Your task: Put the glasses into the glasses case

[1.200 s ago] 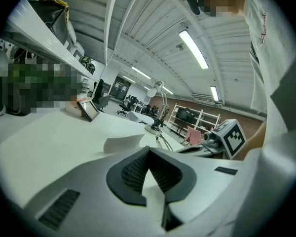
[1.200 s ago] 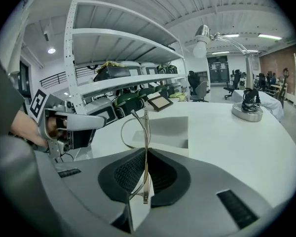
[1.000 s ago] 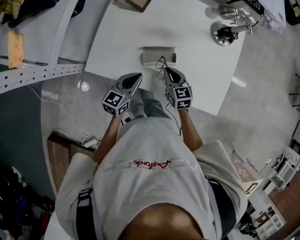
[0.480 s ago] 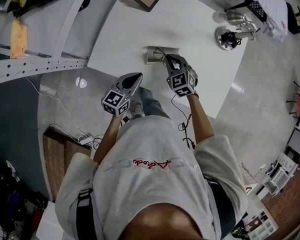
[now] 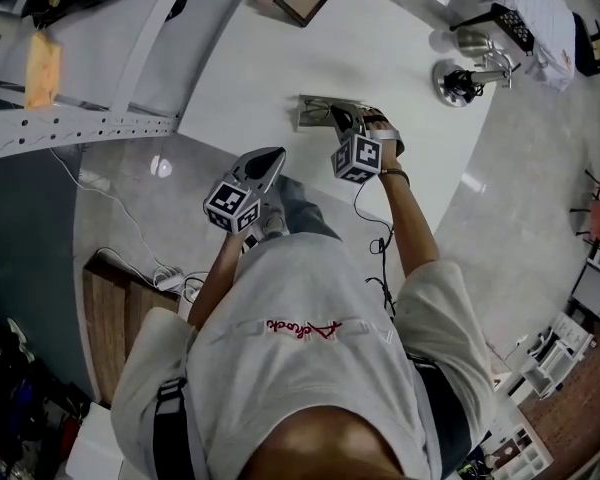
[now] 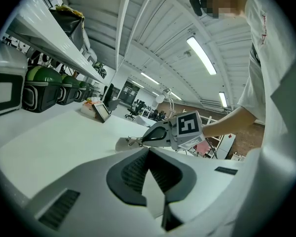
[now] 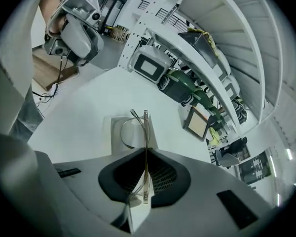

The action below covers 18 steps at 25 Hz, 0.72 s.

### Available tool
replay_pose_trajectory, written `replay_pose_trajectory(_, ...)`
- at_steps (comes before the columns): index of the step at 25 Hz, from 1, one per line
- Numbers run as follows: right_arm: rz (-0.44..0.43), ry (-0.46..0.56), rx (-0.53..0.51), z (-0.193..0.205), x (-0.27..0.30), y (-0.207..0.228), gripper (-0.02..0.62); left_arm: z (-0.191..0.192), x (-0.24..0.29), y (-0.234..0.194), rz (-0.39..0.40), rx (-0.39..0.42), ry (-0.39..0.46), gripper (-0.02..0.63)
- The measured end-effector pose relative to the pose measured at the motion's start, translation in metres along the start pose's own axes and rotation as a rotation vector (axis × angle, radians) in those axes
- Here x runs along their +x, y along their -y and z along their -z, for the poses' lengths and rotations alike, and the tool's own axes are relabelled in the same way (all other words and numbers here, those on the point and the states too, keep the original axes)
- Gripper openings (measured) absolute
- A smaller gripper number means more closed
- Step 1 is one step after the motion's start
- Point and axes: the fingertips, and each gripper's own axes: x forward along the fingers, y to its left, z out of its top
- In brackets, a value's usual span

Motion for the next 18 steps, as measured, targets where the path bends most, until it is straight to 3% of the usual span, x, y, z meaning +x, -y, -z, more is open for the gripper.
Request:
replay_pose_trajectory(10,-0.093,-0.077,-0.044,0.015,0.032,-0.022,0.023,-0.005,0.002,-0.006,-0.009,-0.011,0.022,0.023)
replay_pose_trajectory(18,-0.120,-0.063,0.000,0.012,0.034,-0.022,0.025,-0.009,-0.003,-0.012,-0.019,-0.014,0.035,0.023)
